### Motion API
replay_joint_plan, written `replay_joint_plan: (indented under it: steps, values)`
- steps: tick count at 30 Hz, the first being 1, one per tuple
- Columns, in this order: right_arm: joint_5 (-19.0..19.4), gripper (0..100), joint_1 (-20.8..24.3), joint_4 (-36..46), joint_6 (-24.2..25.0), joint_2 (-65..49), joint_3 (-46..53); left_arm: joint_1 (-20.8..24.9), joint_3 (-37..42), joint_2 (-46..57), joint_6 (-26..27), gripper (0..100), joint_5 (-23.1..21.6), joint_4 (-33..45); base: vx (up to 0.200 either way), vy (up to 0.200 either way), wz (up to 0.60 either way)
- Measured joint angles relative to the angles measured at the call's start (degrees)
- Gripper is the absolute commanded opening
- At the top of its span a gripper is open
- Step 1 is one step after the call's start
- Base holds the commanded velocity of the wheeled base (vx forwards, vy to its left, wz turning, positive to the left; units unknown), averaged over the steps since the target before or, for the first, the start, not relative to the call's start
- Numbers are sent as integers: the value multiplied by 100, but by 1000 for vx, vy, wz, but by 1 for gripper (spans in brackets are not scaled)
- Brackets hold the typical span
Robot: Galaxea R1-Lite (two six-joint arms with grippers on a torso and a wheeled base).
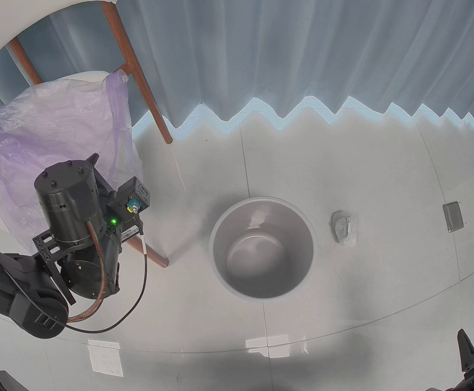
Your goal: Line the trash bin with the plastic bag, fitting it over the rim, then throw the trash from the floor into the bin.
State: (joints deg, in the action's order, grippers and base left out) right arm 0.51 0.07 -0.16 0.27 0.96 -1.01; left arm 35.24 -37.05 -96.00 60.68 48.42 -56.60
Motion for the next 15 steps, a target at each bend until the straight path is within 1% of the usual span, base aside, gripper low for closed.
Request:
replay_joint_plan:
  steps: [6,15]
  values:
    - [0,100,0,0,0,0,0,-10,20,-17,-11,0,-23,49,0,0,0]
    - [0,100,0,0,0,0,0,-151,321,11,-61,0,-52,-33,0,0,0]
